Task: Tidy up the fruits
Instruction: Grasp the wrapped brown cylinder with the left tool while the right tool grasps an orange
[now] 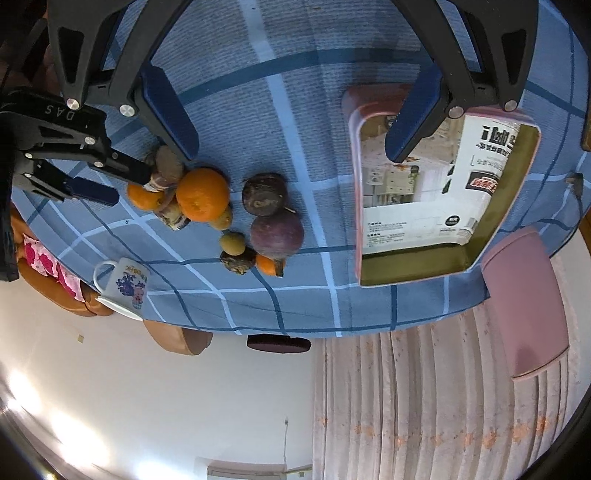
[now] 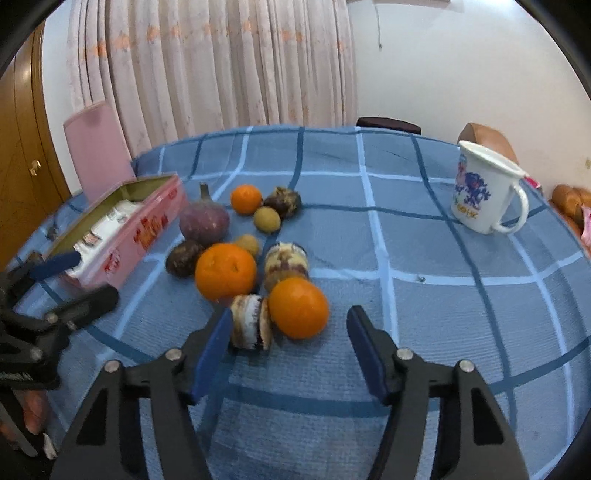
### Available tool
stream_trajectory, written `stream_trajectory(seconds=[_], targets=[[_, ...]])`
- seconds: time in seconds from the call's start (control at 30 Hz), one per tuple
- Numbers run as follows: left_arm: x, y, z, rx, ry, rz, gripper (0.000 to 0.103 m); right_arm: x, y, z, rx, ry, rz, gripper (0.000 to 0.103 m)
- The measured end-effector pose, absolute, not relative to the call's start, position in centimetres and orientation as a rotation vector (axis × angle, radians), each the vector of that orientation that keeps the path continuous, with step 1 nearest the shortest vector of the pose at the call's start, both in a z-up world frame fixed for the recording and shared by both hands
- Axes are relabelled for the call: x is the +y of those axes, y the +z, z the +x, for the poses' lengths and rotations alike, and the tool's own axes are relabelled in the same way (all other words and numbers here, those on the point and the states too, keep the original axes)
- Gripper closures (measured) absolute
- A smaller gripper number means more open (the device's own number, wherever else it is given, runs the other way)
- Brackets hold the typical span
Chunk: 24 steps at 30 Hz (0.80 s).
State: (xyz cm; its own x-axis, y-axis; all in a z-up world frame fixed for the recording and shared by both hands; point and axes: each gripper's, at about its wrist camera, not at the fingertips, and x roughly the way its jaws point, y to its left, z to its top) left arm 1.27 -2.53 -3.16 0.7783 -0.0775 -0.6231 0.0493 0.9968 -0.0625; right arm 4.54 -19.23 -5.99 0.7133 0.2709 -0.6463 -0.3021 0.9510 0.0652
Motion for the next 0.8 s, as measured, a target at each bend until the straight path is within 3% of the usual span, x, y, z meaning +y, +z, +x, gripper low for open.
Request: stream_trajectory(seconds=[0.33, 0.47, 0.5, 0.8], targets=[[-4.3, -2.7, 1.2, 0.658, -0.088, -0.042, 0.002, -21.1, -5.5, 5.5, 0.716, 0.295, 0.007, 0.042], [-6.1, -2.9, 2.3, 0.699, -0.163, -0.089, 0.041, -22.9, -5.3, 5.4, 0.712, 0.276, 0.066, 0.047], [-6.8, -3.2, 2.7, 0.721, -0.188, -0.096, 0.046, -23.3, -5.1, 5.3, 0.703, 0.271, 0.077, 0.047], [-11.8, -4.2, 4.9, 0.780, -0.207, -0.022, 0.046, -25.8, -5.2, 5.1, 0.683, 0.247, 0.136, 0.048]])
